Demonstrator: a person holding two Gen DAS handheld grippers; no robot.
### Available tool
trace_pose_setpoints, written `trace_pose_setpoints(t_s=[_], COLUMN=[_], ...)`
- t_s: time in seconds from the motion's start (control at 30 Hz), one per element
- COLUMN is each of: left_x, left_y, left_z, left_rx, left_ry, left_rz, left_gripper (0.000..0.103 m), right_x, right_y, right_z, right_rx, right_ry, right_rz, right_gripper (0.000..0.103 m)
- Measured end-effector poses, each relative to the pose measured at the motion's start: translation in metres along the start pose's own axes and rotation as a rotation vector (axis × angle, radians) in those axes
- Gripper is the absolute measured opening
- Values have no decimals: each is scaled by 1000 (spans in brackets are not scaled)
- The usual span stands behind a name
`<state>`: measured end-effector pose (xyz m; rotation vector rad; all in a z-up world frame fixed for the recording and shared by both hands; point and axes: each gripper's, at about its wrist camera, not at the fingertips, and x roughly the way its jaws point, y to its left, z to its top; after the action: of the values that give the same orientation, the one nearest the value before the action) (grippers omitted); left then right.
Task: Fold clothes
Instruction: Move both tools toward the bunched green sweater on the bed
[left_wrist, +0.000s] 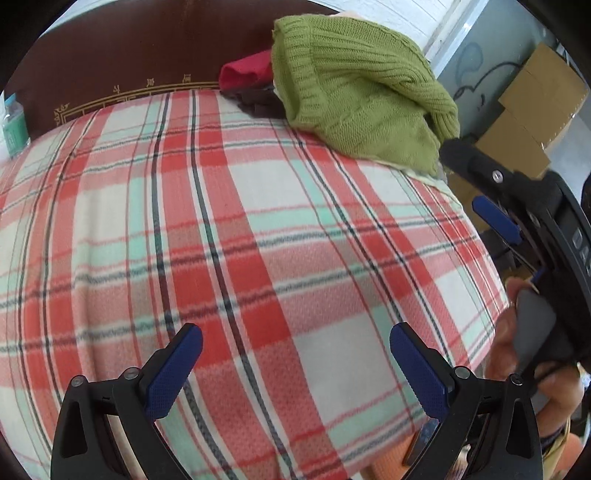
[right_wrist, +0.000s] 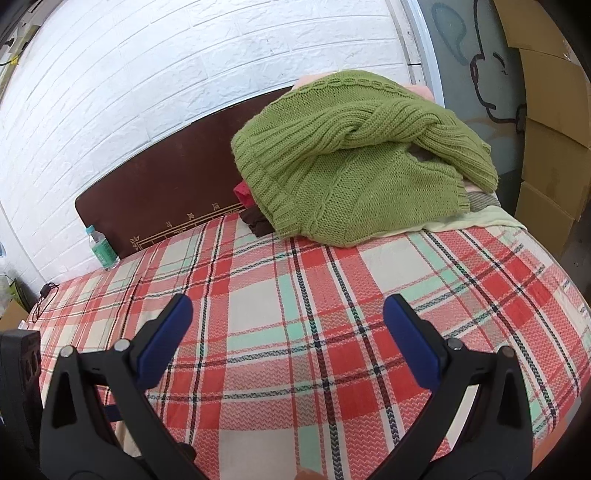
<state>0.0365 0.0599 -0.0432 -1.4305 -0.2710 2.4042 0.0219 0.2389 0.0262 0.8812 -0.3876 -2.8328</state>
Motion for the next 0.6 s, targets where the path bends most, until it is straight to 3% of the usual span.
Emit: trace_pose_setpoints(t_s=[0.17, 0.27, 0.4, 0.6], left_x=[-11, -8, -26, -44], left_y=[-9, -6, -11, -26], left_z=[-8, -10, 10, 34], left_rx=[28, 10, 32, 104], left_ry=[52, 75, -85, -252], left_rz=[-68, -48, 96, 235], left_gripper=[103, 103, 103, 103], right_x=[-8, -14, -19, -22], right_y=[-6, -7, -9, -7], right_z=[-1, 1, 4, 12], right_rx=[6, -2, 3, -17], right_ry=[-14, -36, -55, -78], right_rz=[13, 20, 31, 50], right_gripper=[103, 103, 103, 103])
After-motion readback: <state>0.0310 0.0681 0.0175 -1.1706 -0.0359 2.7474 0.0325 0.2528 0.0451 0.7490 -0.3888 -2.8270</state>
